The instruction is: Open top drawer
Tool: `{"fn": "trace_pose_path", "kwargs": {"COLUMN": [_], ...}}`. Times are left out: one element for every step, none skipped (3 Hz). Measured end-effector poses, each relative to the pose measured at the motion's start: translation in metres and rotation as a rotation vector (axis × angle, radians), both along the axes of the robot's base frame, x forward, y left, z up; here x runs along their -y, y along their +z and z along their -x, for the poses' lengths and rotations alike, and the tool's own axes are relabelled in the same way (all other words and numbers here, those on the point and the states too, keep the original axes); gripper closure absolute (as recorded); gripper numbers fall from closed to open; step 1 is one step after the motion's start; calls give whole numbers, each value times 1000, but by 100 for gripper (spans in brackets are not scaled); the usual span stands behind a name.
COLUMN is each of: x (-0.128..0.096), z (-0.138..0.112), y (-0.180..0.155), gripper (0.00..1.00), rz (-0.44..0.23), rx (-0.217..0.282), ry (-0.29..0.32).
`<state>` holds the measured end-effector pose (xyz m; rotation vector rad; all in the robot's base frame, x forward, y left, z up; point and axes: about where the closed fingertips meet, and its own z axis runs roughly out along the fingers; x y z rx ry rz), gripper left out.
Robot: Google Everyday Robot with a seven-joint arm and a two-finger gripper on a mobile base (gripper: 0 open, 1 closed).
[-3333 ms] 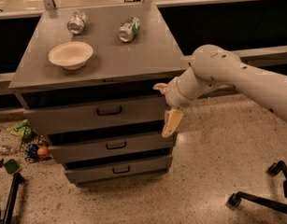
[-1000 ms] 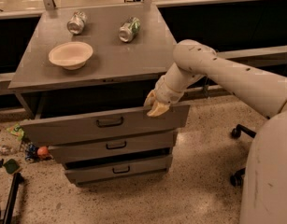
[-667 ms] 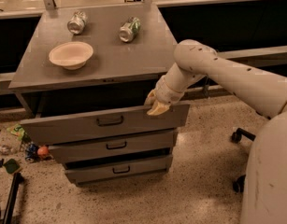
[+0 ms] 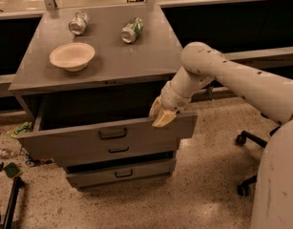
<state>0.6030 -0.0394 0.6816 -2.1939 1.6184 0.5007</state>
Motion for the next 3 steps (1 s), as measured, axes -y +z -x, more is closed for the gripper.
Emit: {"fn": "trace_pose_path", "kwargs": {"x": [-4, -15, -24], "z": [19, 56, 75], "y": [-1, -3, -2], "gripper": [1, 3, 25], "rz": [-20, -63, -87], "rx": [-63, -197, -263], "ry": [26, 93, 136]}}
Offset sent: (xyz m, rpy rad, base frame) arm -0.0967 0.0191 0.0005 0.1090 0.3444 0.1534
